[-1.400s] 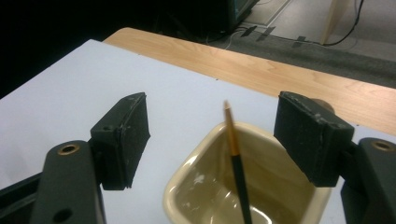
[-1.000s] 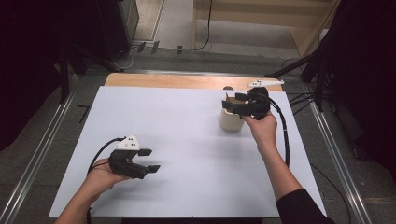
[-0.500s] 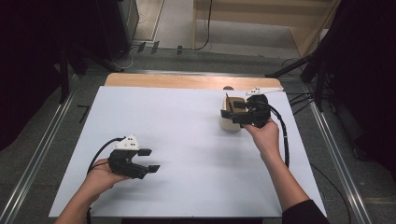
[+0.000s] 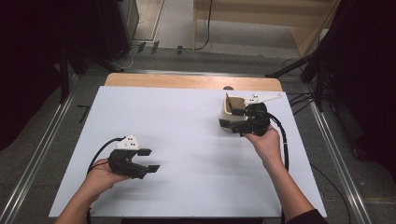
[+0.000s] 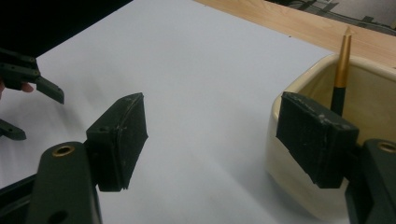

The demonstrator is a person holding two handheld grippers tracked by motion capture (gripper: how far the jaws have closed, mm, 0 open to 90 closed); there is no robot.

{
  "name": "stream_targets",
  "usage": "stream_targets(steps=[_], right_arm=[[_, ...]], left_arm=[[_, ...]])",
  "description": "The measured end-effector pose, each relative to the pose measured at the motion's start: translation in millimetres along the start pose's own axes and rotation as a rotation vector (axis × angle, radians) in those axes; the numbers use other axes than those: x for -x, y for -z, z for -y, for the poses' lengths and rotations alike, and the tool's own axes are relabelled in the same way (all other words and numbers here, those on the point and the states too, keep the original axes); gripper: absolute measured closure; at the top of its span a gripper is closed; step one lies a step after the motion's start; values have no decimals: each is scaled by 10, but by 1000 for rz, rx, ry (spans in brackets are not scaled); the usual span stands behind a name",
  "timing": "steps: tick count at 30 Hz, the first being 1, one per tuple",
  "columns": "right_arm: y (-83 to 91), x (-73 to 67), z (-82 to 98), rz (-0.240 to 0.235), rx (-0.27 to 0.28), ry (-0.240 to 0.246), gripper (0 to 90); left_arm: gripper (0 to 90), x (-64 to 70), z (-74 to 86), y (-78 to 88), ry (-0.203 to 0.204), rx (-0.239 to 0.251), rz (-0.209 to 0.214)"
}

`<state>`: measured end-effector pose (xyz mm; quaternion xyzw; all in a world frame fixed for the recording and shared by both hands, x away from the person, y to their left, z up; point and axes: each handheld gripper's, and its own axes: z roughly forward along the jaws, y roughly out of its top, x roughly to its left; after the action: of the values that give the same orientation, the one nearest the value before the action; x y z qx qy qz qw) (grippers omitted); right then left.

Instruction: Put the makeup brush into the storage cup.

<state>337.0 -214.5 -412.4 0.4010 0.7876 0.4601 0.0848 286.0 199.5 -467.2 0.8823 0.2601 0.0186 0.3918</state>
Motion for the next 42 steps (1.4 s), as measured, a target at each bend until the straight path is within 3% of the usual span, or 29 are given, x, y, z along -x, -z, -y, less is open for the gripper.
stream_targets(steps=[23,28,42], right_arm=[[34,-127,309,-79,1,7,235],[44,-136,407,-77,-2,9,229],[84,-149,540,-92,-14,21,113]], left_arm=[[295,7,-3,1,-6,-4,-7],[294,7,-2,-3,-5,-2,-8],[294,11,-4,2,-9,-5,-9]])
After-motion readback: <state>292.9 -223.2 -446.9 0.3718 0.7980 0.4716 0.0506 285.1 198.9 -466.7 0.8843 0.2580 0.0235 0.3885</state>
